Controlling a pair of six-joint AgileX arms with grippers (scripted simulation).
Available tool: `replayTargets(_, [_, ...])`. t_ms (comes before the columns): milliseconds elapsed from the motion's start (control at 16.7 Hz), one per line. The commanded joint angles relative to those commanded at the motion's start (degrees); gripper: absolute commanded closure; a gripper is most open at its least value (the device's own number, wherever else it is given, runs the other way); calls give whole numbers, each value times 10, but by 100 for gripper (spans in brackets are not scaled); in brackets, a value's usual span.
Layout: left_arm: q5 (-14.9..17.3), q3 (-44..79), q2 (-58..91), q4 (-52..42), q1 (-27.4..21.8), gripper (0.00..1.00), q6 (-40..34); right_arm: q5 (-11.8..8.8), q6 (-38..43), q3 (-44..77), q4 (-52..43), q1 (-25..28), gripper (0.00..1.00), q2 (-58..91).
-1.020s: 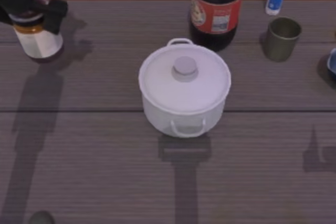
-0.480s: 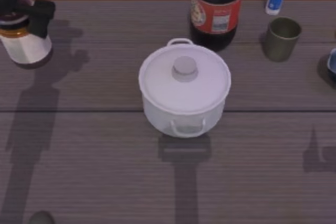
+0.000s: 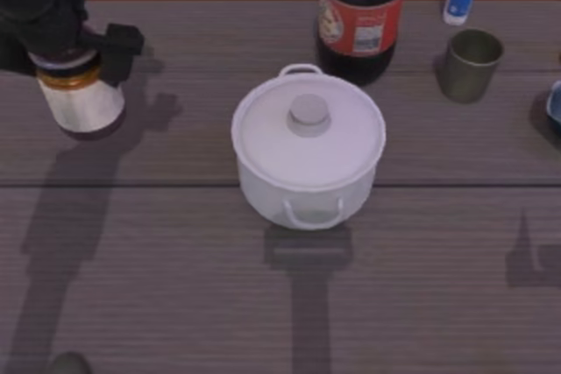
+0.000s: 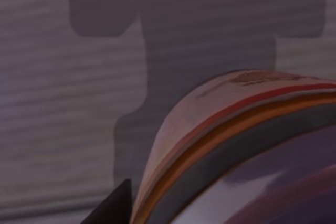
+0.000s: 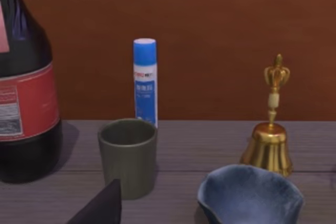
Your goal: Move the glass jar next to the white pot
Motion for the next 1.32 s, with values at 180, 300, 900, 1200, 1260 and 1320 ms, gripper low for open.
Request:
replayTargets(180, [-35, -65, -22, 39, -55, 100, -105, 0, 0, 0, 0, 0, 0, 0])
replayTargets(300, [-55, -105, -36, 63, -88, 100, -162, 0, 0, 0, 0, 0, 0, 0])
replayTargets(900, [-74, -152, -35, 107, -114, 100, -204, 0, 0, 0, 0, 0, 0, 0])
replayTargets(1200, [-73, -182, 2, 180, -111, 100, -200, 0, 0, 0, 0, 0, 0, 0])
replayTargets(1260, [-73, -183, 3, 181, -111, 100, -200, 0, 0, 0, 0, 0, 0, 0])
replayTargets(1320, [-73, -183, 3, 181, -111, 100, -200, 0, 0, 0, 0, 0, 0, 0])
